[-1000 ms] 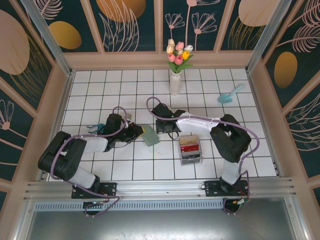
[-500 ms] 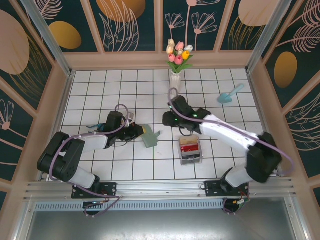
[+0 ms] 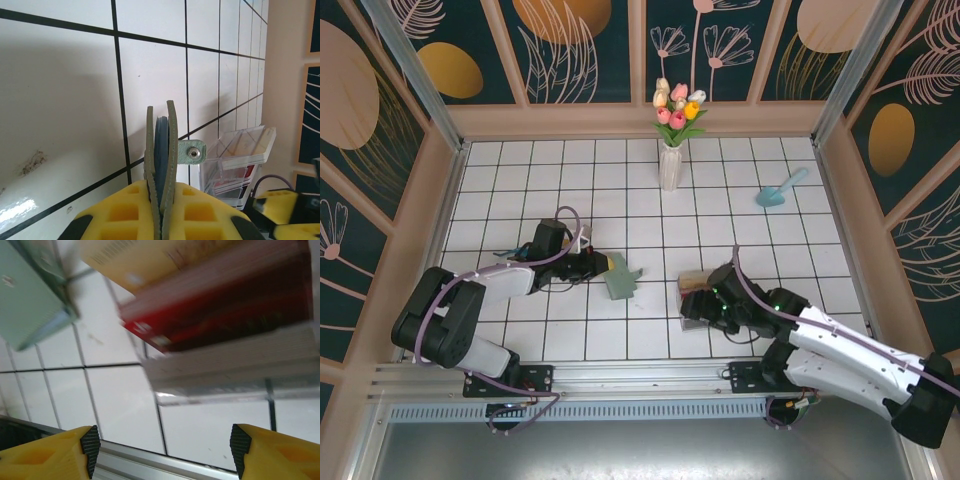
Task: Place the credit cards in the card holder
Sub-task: Move the storage box to the center of the table, then open the card holder at the center of the table.
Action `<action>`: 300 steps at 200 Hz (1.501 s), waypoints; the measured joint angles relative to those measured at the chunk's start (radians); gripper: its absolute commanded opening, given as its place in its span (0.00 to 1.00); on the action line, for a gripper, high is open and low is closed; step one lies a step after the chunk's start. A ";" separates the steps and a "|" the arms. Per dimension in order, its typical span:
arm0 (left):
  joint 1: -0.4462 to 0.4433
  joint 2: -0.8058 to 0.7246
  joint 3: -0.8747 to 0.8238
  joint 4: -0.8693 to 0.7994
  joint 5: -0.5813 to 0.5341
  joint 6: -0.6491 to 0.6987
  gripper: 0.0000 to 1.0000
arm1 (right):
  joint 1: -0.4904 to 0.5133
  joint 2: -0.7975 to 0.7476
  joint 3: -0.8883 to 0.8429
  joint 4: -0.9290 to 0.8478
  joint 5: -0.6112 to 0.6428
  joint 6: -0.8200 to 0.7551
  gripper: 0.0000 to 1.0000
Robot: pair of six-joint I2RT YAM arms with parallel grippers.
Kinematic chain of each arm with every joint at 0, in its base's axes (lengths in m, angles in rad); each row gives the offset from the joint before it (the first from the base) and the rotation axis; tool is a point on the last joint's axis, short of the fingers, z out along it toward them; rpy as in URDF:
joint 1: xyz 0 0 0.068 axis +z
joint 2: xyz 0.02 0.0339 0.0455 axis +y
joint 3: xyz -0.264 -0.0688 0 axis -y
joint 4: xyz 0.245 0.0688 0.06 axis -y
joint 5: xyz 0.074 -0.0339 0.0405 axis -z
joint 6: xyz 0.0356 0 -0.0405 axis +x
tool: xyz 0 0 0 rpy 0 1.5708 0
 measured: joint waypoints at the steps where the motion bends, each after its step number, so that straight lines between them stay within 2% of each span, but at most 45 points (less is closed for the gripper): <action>1: 0.000 0.000 0.000 0.000 0.000 0.000 0.03 | 0.000 0.000 -0.002 0.001 -0.001 0.001 0.73; 59: 0.000 0.000 0.000 -0.011 0.004 0.004 0.04 | -0.019 0.094 -0.079 0.154 -0.025 0.036 0.75; 119: 0.000 0.005 0.010 -0.016 0.005 0.004 0.04 | -0.122 0.380 -0.051 0.441 -0.032 -0.064 0.74; 172: 0.000 0.018 0.011 -0.018 0.008 0.004 0.05 | -0.274 0.639 0.116 0.593 -0.059 -0.220 0.72; 214: -0.041 0.069 0.030 -0.018 0.013 0.003 0.05 | -0.296 0.843 0.302 0.640 -0.104 -0.317 0.69; 240: -0.087 0.091 0.046 0.010 0.012 -0.008 0.04 | -0.289 0.830 0.326 0.636 -0.106 -0.346 0.71; 267: -0.106 0.100 0.047 0.041 0.012 -0.028 0.04 | -0.263 0.729 0.299 0.628 -0.123 -0.369 0.73; 300: -0.106 0.122 0.062 0.068 0.016 -0.046 0.04 | -0.217 0.655 0.234 0.626 -0.157 -0.383 0.68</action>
